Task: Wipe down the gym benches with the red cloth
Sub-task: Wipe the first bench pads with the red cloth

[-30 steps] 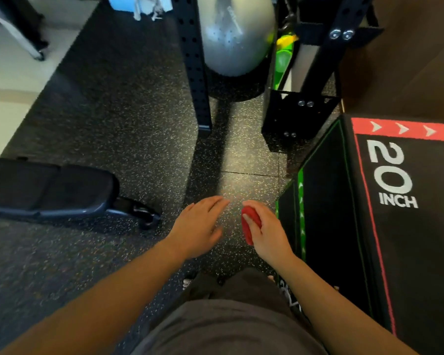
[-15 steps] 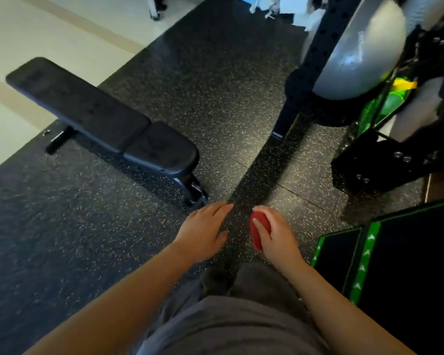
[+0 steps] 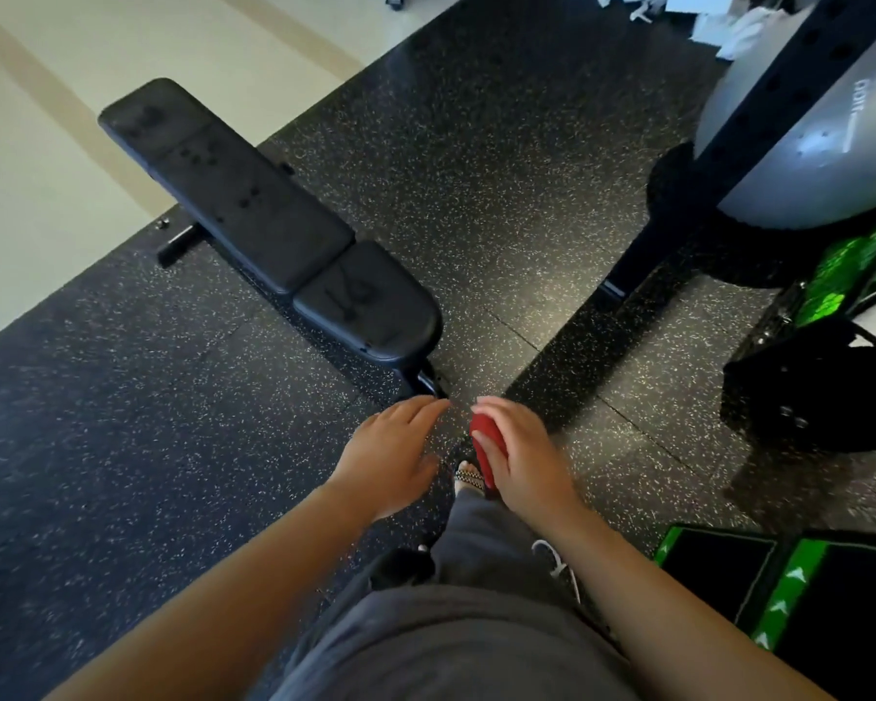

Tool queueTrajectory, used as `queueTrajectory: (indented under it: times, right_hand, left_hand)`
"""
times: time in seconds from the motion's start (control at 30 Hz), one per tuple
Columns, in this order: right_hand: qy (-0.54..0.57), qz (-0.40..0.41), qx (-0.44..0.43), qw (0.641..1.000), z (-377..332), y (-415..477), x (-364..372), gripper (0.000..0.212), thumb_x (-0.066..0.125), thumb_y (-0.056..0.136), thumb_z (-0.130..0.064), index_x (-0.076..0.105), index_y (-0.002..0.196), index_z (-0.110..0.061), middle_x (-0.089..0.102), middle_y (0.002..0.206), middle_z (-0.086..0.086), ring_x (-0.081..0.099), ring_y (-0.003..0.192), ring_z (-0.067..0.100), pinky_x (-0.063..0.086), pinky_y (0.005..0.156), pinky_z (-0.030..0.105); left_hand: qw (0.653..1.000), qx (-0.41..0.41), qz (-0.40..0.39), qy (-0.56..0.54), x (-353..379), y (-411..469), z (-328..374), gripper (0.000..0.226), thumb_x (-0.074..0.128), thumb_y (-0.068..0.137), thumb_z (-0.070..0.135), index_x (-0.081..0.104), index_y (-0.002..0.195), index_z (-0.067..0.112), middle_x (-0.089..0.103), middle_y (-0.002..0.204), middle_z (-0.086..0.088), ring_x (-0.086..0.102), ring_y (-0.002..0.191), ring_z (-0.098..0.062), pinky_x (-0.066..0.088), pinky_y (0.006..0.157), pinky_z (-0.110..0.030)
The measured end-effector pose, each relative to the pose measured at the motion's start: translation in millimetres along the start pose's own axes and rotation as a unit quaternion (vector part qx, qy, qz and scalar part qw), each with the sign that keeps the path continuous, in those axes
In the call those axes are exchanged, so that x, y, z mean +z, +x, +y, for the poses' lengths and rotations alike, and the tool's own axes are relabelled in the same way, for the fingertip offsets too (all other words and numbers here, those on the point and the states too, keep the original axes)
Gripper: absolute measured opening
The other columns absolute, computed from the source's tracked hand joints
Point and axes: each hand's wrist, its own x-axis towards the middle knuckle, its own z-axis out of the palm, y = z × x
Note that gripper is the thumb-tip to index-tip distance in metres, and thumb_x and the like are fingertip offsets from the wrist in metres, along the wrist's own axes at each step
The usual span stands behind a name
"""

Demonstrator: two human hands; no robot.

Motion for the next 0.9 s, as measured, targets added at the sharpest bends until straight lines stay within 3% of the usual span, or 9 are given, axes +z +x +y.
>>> queueTrajectory:
  times: [0.2, 0.33, 0.43, 0.57, 0.67, 0.8, 0.9]
  right_hand:
    - [-0.036, -0.038, -0.071, 0.996, 10.5, 72.1, -13.4, 0.050, 0.032, 0.096, -0.042, 0.055, 0.127, -0.010, 0.051, 0.134, 0.001, 0.039, 0.128, 0.019, 0.034, 0.109, 0.035]
    - [-0.017, -0.049, -0.080, 0.995, 13.0, 105.4, -10.1, 0.044, 0.037, 0.097, -0.039, 0.056, 0.125, -0.011, 0.053, 0.133, 0.002, 0.042, 0.127, 0.023, 0.036, 0.107, 0.038]
    - [-0.016, -0.072, -0.102, 0.992, 6.8, 127.6, -4.6, 0.046, 0.036, 0.098, -0.042, 0.058, 0.123, -0.010, 0.055, 0.131, 0.002, 0.045, 0.124, 0.023, 0.033, 0.108, 0.030]
    - [0.008, -0.109, -0.108, 0.988, -15.5, 156.4, 6.9, 0.048, 0.037, 0.096, -0.042, 0.058, 0.123, -0.009, 0.055, 0.129, 0.002, 0.043, 0.123, 0.015, 0.017, 0.105, 0.007]
    - [0.034, -0.126, -0.102, 0.986, -33.7, 178.7, 26.2, 0.038, 0.045, 0.095, -0.035, 0.058, 0.122, -0.010, 0.055, 0.128, 0.000, 0.045, 0.122, 0.015, 0.019, 0.104, 0.004]
    - [0.048, -0.145, -0.122, 0.981, -67.2, 208.3, 63.4, 0.031, 0.049, 0.096, -0.029, 0.059, 0.119, -0.010, 0.056, 0.127, -0.001, 0.050, 0.119, 0.017, 0.037, 0.106, 0.028]
    - [0.049, -0.155, -0.132, 0.978, -102.0, 229.6, 96.2, 0.031, 0.050, 0.096, -0.028, 0.058, 0.121, -0.011, 0.055, 0.127, -0.002, 0.049, 0.121, 0.017, 0.039, 0.105, 0.034]
  left_hand:
    - [0.999, -0.051, 0.004, -0.008, -30.7, 42.3, -17.2, 0.065, 0.049, 0.093, 0.036, 0.018, 0.150, 0.027, 0.025, 0.153, 0.010, 0.032, 0.137, -0.015, 0.031, 0.110, -0.033]
    - [0.996, -0.086, 0.014, -0.023, -43.0, 61.5, -31.7, 0.065, 0.049, 0.092, 0.035, 0.019, 0.149, 0.027, 0.027, 0.153, 0.008, 0.035, 0.136, -0.016, 0.034, 0.110, -0.034]
    - [0.992, -0.115, 0.034, -0.046, -51.2, 65.9, -42.5, 0.064, 0.051, 0.092, 0.033, 0.022, 0.149, 0.025, 0.029, 0.152, 0.007, 0.035, 0.136, -0.015, 0.035, 0.109, -0.033]
    - [0.984, -0.155, 0.054, -0.071, -59.1, 59.0, -65.1, 0.064, 0.051, 0.092, 0.033, 0.023, 0.148, 0.024, 0.029, 0.152, 0.007, 0.035, 0.136, -0.015, 0.034, 0.109, -0.033]
    - [0.974, -0.196, 0.068, -0.086, -63.9, 48.4, -90.8, 0.064, 0.051, 0.092, 0.033, 0.022, 0.149, 0.026, 0.029, 0.152, 0.007, 0.036, 0.135, -0.015, 0.036, 0.109, -0.035]
    - [0.961, -0.239, 0.092, -0.108, -69.9, 28.3, -136.1, 0.065, 0.052, 0.091, 0.034, 0.023, 0.148, 0.027, 0.031, 0.150, 0.008, 0.038, 0.133, -0.016, 0.039, 0.107, -0.037]
    - [0.956, -0.252, 0.106, -0.111, -79.4, 11.9, -176.9, 0.064, 0.050, 0.092, 0.035, 0.021, 0.149, 0.027, 0.030, 0.150, 0.009, 0.037, 0.133, -0.015, 0.038, 0.106, -0.034]
